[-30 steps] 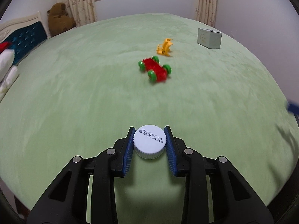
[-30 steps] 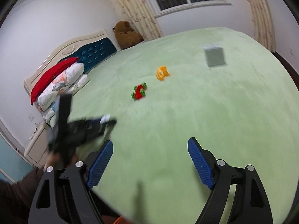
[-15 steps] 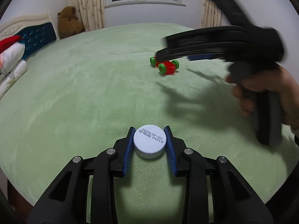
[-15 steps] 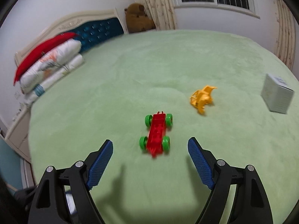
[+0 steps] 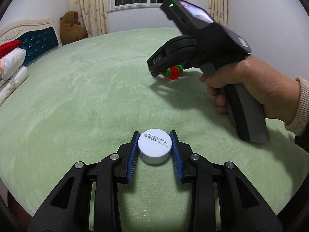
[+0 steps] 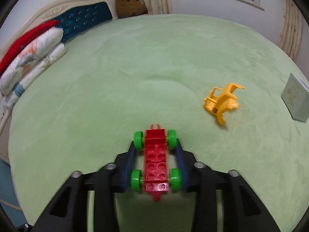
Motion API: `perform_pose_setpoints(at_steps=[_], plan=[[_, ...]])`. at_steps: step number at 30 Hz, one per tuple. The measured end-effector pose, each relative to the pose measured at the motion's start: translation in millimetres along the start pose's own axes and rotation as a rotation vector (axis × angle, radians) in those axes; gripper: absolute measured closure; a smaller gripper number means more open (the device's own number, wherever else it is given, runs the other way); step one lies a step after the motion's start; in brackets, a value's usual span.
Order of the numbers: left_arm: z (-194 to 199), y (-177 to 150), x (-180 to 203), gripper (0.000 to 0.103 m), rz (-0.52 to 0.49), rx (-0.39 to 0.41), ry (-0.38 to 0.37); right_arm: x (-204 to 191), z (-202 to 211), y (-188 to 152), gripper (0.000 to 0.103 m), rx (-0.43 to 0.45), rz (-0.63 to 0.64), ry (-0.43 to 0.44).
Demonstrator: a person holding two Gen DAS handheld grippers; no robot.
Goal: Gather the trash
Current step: 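Carry cap and red chassis to the orange bucket and open both tools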
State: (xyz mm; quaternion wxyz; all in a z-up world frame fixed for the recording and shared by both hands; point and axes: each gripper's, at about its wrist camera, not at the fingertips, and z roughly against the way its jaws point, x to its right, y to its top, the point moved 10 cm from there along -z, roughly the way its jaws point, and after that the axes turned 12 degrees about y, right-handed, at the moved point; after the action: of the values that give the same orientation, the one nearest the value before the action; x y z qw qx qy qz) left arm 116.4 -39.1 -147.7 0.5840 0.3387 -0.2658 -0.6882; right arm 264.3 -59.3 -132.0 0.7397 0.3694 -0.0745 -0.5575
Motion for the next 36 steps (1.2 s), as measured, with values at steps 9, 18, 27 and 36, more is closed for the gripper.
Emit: perform_pose_setpoints(at_steps=[9, 18, 27, 36], plan=[[7.3, -4.2, 3.0, 0.072, 0.016, 0.001, 0.011, -1.4, 60.5, -24.5, 0.066, 0.075, -0.020, 0.054], [38.5, -9.0, 12.1, 0.072, -0.019, -0.008, 0.013, -8.2, 157.1, -109.2, 0.066, 0.133, -0.034, 0.069], [75.8, -32.3, 32.5, 0.072, -0.042, -0.055, -0.017, -24.4, 218.6, -193.2, 0.066, 0.171, -0.071, 0.111], [107.9, -70.3, 51.1, 0.072, -0.080, -0.121, -0.072, -44.4, 237.9, -270.4, 0.066, 0.109, -0.105, 0.160]])
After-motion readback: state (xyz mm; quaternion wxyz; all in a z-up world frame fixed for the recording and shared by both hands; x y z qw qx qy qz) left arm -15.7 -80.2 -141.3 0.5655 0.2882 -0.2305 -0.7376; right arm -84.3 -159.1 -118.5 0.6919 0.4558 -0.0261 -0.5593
